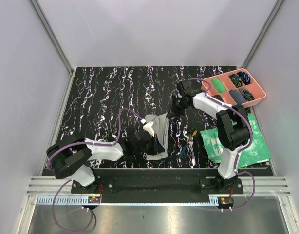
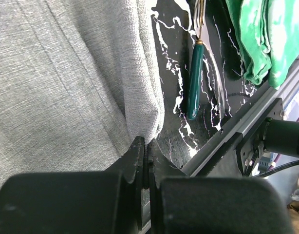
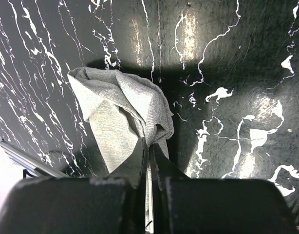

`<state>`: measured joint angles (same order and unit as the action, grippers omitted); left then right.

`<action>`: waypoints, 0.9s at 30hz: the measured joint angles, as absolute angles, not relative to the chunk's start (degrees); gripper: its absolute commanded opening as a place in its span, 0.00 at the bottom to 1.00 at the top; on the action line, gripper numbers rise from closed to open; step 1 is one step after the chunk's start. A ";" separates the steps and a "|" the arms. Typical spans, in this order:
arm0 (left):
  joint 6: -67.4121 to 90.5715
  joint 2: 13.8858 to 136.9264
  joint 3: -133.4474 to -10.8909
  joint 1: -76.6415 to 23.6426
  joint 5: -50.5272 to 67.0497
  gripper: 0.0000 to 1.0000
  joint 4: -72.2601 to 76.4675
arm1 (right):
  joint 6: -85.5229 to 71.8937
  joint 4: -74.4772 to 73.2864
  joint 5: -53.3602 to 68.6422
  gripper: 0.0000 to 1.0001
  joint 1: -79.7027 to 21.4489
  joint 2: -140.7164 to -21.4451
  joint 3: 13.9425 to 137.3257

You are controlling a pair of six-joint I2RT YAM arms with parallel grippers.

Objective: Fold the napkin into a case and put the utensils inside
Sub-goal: Fold the 2/3-rectangle-folded napkin at the center of the board.

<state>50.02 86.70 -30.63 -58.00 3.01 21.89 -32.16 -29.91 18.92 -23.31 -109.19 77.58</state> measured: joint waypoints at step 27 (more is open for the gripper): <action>45.43 72.58 -29.30 -44.51 6.50 0.24 15.88 | -43.68 -27.42 15.42 0.00 -27.20 -109.58 79.02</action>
<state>45.43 72.58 -29.30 -44.51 6.50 15.88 -43.68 -27.42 15.42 -27.20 -109.58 79.02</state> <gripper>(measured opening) 0.316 0.013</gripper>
